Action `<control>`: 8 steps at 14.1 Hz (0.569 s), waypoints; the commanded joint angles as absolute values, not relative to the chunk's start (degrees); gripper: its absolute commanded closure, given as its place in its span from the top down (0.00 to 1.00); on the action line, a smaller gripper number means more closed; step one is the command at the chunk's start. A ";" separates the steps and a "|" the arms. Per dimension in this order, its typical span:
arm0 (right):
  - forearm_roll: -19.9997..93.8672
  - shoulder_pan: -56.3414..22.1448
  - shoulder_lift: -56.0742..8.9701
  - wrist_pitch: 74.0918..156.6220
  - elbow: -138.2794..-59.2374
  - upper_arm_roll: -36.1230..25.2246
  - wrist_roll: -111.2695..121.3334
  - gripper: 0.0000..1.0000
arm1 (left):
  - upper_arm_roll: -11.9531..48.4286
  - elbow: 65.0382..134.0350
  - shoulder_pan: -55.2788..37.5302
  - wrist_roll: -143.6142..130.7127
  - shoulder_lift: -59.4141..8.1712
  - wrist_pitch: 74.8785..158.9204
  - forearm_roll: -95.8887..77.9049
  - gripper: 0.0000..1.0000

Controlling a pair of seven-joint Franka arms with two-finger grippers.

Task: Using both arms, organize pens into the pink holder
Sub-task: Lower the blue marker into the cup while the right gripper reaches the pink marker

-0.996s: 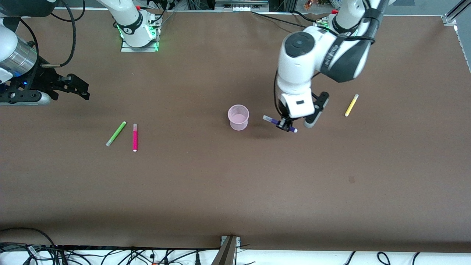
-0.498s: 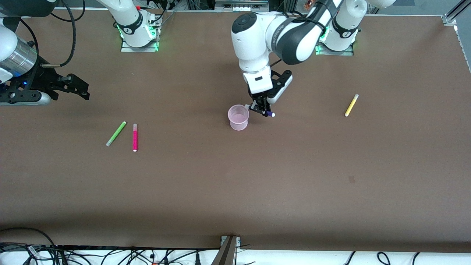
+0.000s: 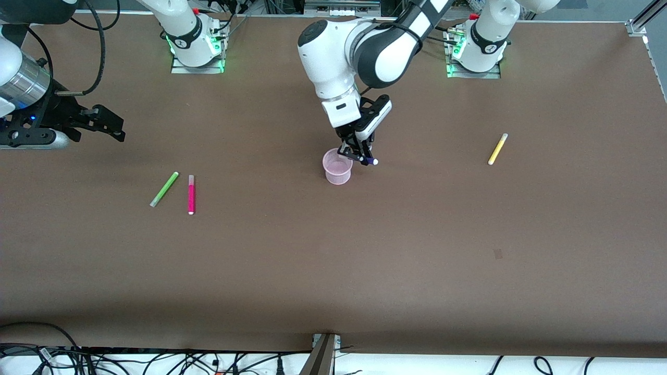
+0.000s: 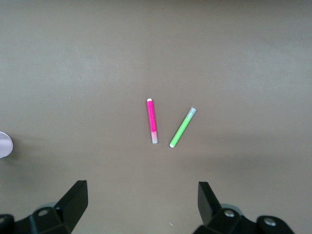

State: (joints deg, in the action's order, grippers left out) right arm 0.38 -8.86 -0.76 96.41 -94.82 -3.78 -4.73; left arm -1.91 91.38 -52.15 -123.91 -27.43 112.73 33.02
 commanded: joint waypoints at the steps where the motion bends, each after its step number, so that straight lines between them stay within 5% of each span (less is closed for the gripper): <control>1: 1.41 -8.17 -0.88 96.15 -94.04 -3.43 -4.92 1.00 | -2.99 84.57 -53.96 -128.05 -32.86 108.55 36.81 0.00; 8: 0.53 -8.17 -0.97 96.24 -93.96 -3.34 -5.36 1.00 | -3.08 83.85 -54.05 -128.85 -33.57 108.37 37.09 0.00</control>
State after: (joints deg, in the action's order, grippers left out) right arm 0.37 -8.83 -0.76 96.41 -94.82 -3.79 -4.73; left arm -2.27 85.56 -53.09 -127.75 -32.86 109.86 35.76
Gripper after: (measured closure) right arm 0.000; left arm 0.819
